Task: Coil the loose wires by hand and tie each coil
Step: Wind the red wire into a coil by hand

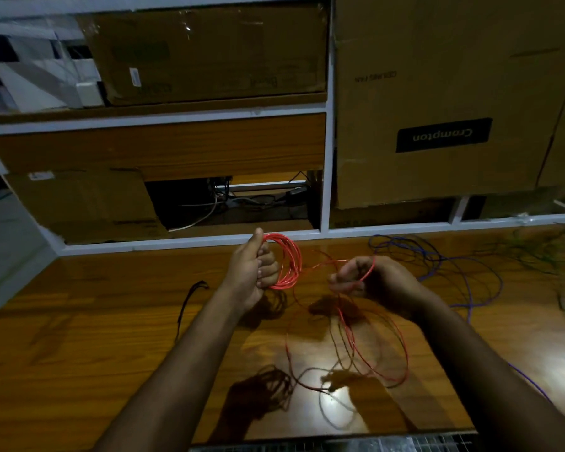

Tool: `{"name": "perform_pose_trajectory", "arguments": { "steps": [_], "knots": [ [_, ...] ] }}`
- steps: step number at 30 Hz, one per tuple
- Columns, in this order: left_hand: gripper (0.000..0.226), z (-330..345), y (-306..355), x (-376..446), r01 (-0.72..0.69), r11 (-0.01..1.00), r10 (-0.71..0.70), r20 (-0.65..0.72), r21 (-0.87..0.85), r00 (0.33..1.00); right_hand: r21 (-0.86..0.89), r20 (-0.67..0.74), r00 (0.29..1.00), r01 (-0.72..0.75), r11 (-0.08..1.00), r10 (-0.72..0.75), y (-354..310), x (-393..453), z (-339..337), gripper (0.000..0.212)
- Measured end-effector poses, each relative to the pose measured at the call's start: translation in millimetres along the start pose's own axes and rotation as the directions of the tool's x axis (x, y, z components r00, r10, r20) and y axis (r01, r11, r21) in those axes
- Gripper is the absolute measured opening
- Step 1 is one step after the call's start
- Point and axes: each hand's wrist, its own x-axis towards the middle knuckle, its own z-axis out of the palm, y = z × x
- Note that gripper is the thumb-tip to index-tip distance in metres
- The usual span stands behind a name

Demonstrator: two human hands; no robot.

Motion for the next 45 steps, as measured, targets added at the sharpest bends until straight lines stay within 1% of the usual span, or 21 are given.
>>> {"name": "perform_pose_trajectory", "arguments": {
  "steps": [2, 3, 5, 6, 9, 11, 13, 14, 16, 17, 19, 21, 25, 29, 32, 34, 36, 38, 41, 42, 45],
  "knots": [
    [0.044, -1, 1, -1, -0.014, 1.0, 0.014, -0.009, 0.024, 1.0, -0.511, -0.242, 0.97, -0.141, 0.848, 0.016, -2, 2, -9, 0.029],
    [0.043, -1, 1, -1, -0.019, 0.999, 0.019, -0.011, 0.041, 1.0, -0.62, -0.392, 0.918, -0.213, 0.755, -0.064, -1, 2, -11, 0.026],
    [0.043, 0, 0, -1, -0.019, 0.998, 0.02, -0.005, 0.063, 1.0, -0.678, -0.541, 0.772, -0.165, 0.716, -0.334, -6, -4, -1, 0.022],
    [0.043, 2, -1, 0, -0.017, 0.997, 0.017, 0.002, 0.069, 1.0, -0.69, -0.518, 0.743, -0.069, 0.721, -0.424, -11, -9, 12, 0.019],
    [0.044, 9, -6, 1, -0.008, 0.996, 0.006, 0.023, 0.085, 1.0, -0.707, -0.226, 0.867, 0.167, 0.688, -0.443, -19, -18, 55, 0.015],
    [0.044, 12, -9, 2, 0.007, 0.996, -0.011, 0.041, 0.093, 0.999, -0.798, -0.113, 0.906, 0.163, 0.581, -0.409, -13, -11, 75, 0.014],
    [0.045, 13, -10, 2, 0.029, 0.995, -0.035, 0.068, 0.092, 0.997, -0.83, -0.13, 0.909, 0.119, 0.546, -0.397, -9, -1, 82, 0.017],
    [0.045, 12, -11, 2, 0.04, 0.996, -0.047, 0.082, 0.082, 0.996, -0.774, -0.144, 0.917, 0.13, 0.619, -0.372, -10, 1, 81, 0.017],
    [0.045, 9, -10, 1, 0.069, 0.996, -0.075, 0.106, 0.057, 0.992, -0.502, -0.11, 0.954, 0.189, 0.844, -0.279, -12, 5, 71, 0.017],
    [0.045, 8, -10, 0, 0.089, 0.995, -0.093, 0.115, 0.045, 0.989, -0.358, -0.07, 0.964, 0.217, 0.908, -0.258, -14, 5, 64, 0.018],
    [0.047, 4, -9, -3, 0.135, 0.991, -0.137, 0.146, 0.027, 0.98, -0.147, -0.042, 0.965, 0.25, 0.957, -0.259, -19, 8, 50, 0.021],
    [0.047, 2, -9, -6, 0.187, 0.982, -0.187, 0.203, 0.018, 0.961, -0.074, -0.085, 0.956, 0.273, 0.959, -0.279, -25, 14, 41, 0.02],
    [0.045, 5, -9, -11, 0.261, 0.962, -0.23, 0.28, -0.076, 0.932, -0.327, -0.122, 0.933, 0.284, 0.902, -0.338, -25, 28, 34, 0.005],
    [0.049, 6, -1, -3, 0.239, 0.94, -0.175, 0.259, -0.242, 0.95, -0.43, -0.086, 0.975, 0.151, 0.89, -0.206, -6, 25, 54, 0.043],
    [0.053, 2, 4, 2, 0.186, 0.92, -0.135, 0.167, -0.344, 0.977, -0.546, -0.085, 0.978, 0.115, 0.83, -0.191, 20, 19, 60, 0.052],
    [0.053, 1, 10, 5, 0.115, 0.905, -0.089, 0.082, -0.41, 0.993, -0.523, 0.02, 0.994, 0.102, 0.846, -0.108, 37, 16, 61, 0.044],
    [0.053, 0, 17, 9, 0.057, 0.898, -0.05, 0.027, -0.437, 0.998, -0.479, 0.088, 0.995, 0.01, 0.878, 0.037, 45, 8, 62, 0.03],
    [0.053, 1, 22, 12, 0.039, 0.901, -0.037, 0.014, -0.432, 0.999, -0.446, 0.114, 0.988, -0.04, 0.894, 0.102, 49, 3, 62, 0.034],
    [0.051, 4, 23, 15, 0.021, 0.92, -0.022, 0.002, -0.391, 1.0, -0.413, -0.006, 0.995, -0.096, 0.905, 0.103, 45, 2, 66, 0.04],
    [0.05, 5, 22, 16, 0.017, 0.925, -0.015, 0.007, -0.381, 1.0, -0.492, -0.079, 0.995, -0.098, 0.865, 0.067, 41, 1, 70, 0.037],
    [0.047, 10, 16, 19, 0.013, 0.94, -0.006, 0.021, -0.34, 1.0, -0.829, -0.186, 0.982, -0.131, 0.543, -0.047, 27, -6, 87, 0.03]
  ]
}}
